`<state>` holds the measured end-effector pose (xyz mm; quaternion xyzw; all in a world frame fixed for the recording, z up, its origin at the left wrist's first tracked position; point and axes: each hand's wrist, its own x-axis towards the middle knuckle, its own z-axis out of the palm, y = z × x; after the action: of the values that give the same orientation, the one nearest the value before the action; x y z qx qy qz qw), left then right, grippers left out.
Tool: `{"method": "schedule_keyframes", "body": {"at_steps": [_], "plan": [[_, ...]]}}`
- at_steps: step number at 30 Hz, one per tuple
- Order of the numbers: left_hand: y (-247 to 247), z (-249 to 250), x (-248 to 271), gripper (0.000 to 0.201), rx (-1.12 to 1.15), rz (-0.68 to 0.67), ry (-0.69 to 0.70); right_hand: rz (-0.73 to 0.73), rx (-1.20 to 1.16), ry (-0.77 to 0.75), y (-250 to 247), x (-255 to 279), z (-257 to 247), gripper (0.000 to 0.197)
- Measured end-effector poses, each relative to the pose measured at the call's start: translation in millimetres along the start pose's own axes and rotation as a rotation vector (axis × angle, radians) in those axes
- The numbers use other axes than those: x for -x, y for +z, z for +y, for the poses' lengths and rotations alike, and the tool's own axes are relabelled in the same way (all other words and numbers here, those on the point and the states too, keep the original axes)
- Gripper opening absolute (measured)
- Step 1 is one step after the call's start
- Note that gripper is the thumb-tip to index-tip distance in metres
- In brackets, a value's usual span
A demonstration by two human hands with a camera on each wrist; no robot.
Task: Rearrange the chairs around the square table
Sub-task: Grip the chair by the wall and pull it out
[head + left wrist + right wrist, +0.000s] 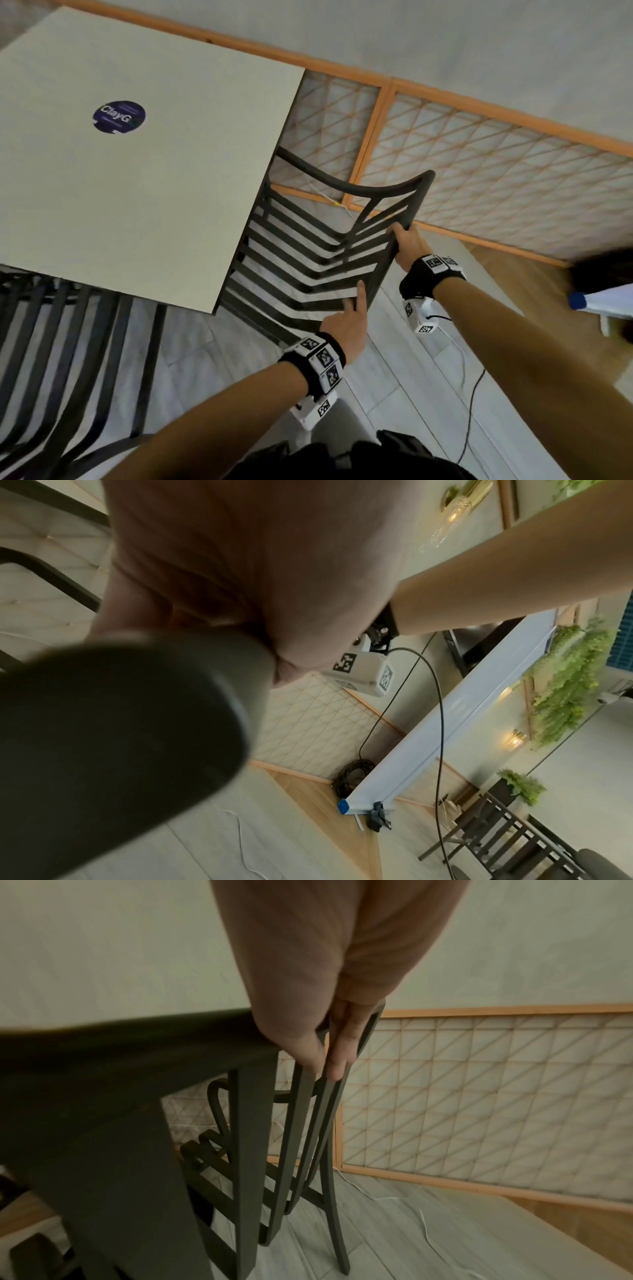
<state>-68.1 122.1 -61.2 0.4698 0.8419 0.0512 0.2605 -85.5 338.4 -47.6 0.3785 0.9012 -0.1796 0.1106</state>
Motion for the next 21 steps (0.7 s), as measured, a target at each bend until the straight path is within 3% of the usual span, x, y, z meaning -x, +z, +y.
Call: {"method": "schedule_keyframes", "body": {"at_steps": [6, 12, 15, 21], "plan": [[-21.6, 4.3, -46.4, 0.086, -0.006, 0.032, -0.065, 0.016, 0.053, -0.176, -23.8, -46.6, -6.8, 0.030], [-48.0, 1.7, -101.3, 0.084, 0.048, 0.072, -0.164, -0.024, 0.101, -0.254, -51.6, -110.9, -29.0, 0.033], [-59.1, -2.6, -123.7, 0.082, 0.054, 0.097, -0.194, -0.044, 0.084, -0.255, -62.0, -140.9, -41.3, 0.028], [-74.2, -10.1, -149.0, 0.079, 0.041, 0.162, -0.215, -0.053, 0.110, -0.212, -69.7, -183.0, -58.2, 0.039]]}}
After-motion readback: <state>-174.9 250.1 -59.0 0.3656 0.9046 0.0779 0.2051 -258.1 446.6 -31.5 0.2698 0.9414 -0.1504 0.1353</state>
